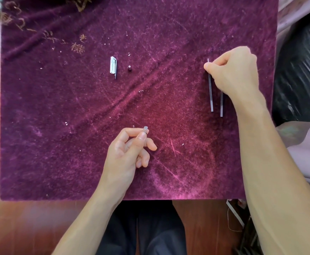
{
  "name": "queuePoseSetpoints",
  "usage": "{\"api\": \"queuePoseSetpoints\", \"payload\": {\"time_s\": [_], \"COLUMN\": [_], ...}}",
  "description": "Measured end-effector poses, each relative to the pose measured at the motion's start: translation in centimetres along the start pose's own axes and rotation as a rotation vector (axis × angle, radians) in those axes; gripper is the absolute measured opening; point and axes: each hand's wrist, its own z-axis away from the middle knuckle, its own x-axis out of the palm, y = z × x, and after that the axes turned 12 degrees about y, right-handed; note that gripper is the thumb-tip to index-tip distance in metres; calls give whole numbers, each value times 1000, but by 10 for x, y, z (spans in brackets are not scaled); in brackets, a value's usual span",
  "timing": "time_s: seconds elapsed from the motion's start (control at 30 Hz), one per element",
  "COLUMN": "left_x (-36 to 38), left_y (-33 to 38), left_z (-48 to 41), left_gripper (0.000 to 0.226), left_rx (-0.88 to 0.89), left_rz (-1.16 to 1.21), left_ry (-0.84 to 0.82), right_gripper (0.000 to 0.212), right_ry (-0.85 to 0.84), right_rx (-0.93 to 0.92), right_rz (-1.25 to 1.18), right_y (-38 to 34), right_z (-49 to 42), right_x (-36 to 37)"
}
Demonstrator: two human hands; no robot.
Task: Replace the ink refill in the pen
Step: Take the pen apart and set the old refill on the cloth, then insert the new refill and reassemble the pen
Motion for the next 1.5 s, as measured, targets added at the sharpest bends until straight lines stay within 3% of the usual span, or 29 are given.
{"api": "queuePoseSetpoints", "payload": {"time_s": [0.13, 0.27, 0.5, 0.67, 1.2, 1.5], "left_x": [-1, -3, -11, -19, -38, -48], "left_y": [2, 3, 0, 0, 0, -3], "left_z": [0, -2, -2, -1, -1, -1], "left_gripper": [14, 12, 13, 13, 13, 15], "left_rx": [15, 24, 35, 41, 43, 42], "left_rz": [2, -7, -42, -62, -58, -73], "left_ry": [-13, -9, -3, 12, 20, -4], "right_gripper": [25, 21, 21, 22, 17, 15], "right_ry": [6, -13, -164, -211, -155, -97], "right_rx": [-56, -47, 316, 529, 570, 398], "right_rz": [-28, -295, -853, -1062, -1087, -963], "right_y": [-2, -7, -14, -19, -29, -28], "right_z": [3, 24, 98, 132, 154, 156], "right_x": [-7, -19, 1, 19, 37, 40]}}
